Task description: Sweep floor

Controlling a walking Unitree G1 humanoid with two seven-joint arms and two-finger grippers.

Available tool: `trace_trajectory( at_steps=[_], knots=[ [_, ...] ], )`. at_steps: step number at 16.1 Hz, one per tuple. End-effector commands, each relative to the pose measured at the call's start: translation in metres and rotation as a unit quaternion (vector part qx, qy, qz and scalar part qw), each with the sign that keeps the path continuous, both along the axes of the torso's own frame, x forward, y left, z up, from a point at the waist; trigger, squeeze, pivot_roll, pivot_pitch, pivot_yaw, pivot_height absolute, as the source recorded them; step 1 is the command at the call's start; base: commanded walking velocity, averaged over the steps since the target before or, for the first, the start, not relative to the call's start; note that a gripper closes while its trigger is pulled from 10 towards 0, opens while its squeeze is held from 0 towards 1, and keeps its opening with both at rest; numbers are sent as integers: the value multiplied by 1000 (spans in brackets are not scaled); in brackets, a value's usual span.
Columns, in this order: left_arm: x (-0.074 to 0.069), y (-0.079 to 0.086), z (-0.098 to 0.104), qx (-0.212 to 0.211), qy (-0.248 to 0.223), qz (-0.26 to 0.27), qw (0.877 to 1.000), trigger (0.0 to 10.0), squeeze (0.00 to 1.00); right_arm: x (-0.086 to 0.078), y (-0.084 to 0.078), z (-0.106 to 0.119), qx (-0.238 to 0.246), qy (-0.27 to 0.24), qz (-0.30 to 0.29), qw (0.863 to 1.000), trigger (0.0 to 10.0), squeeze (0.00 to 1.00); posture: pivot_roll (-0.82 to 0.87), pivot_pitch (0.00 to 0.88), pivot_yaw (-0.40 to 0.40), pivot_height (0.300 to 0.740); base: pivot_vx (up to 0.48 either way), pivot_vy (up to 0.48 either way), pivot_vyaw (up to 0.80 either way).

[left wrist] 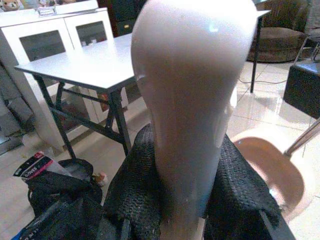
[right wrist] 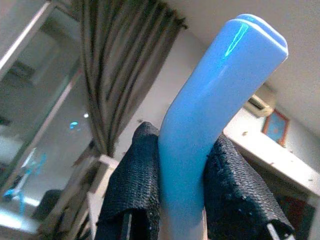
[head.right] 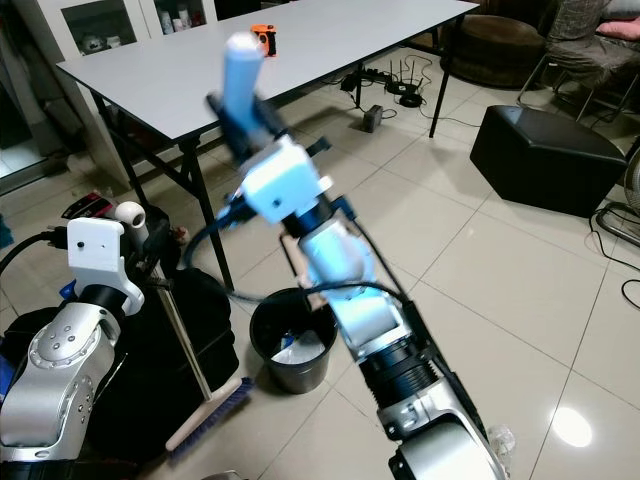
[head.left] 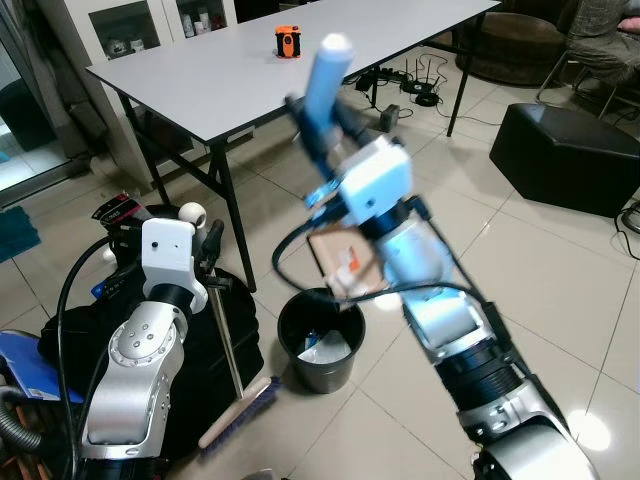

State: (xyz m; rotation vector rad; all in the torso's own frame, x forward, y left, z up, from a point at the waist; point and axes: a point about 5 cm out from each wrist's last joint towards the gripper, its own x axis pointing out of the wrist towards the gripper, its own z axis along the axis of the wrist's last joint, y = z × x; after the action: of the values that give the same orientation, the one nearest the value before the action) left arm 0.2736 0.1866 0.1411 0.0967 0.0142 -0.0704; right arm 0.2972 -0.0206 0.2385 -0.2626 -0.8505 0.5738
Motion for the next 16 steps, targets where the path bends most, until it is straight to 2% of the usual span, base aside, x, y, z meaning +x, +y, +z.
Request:
trace_trajectory(
  at_steps=[1,4,8,9,11,12,13,15,16],
  knots=[
    [1,1,9,6,-22,-1,1000,10000,0,-5,4,6,-8,-29,15,999,10000,0,41,0,52,740,0,0,0],
    [3,0,9,5,-23,-1,1000,10000,0,-11,14,-6,-45,-21,50,997,10000,0,44,0,46,740,0,0,0],
    [4,-1,8,3,-24,-1,1000,10000,0,-12,14,-8,-47,-35,46,997,10000,0,40,0,45,740,0,0,0],
    [5,-2,7,1,-24,-4,1000,10000,0,-8,8,-4,-32,-35,27,999,10000,0,36,0,43,740,0,0,0],
    [8,-7,3,2,-16,-20,1000,10000,0,7,-16,10,13,-19,-40,999,10000,0,11,0,47,740,0,0,0],
    [9,-10,-1,12,-14,-30,999,10000,0,15,-33,16,27,-9,-85,996,10000,0,11,0,47,740,0,0,0],
    [9,-14,-3,17,-15,-42,999,10000,0,20,-52,22,48,2,-126,991,10000,0,-5,0,48,740,0,0,0],
    [9,-19,-5,17,-15,-52,998,10000,0,25,-79,25,66,44,-182,980,10000,0,-27,0,39,740,0,0,0],
    [4,-23,-8,12,-6,-71,997,10000,0,25,-126,22,93,100,-266,954,10000,0,-38,0,21,740,0,0,0]
  ],
)
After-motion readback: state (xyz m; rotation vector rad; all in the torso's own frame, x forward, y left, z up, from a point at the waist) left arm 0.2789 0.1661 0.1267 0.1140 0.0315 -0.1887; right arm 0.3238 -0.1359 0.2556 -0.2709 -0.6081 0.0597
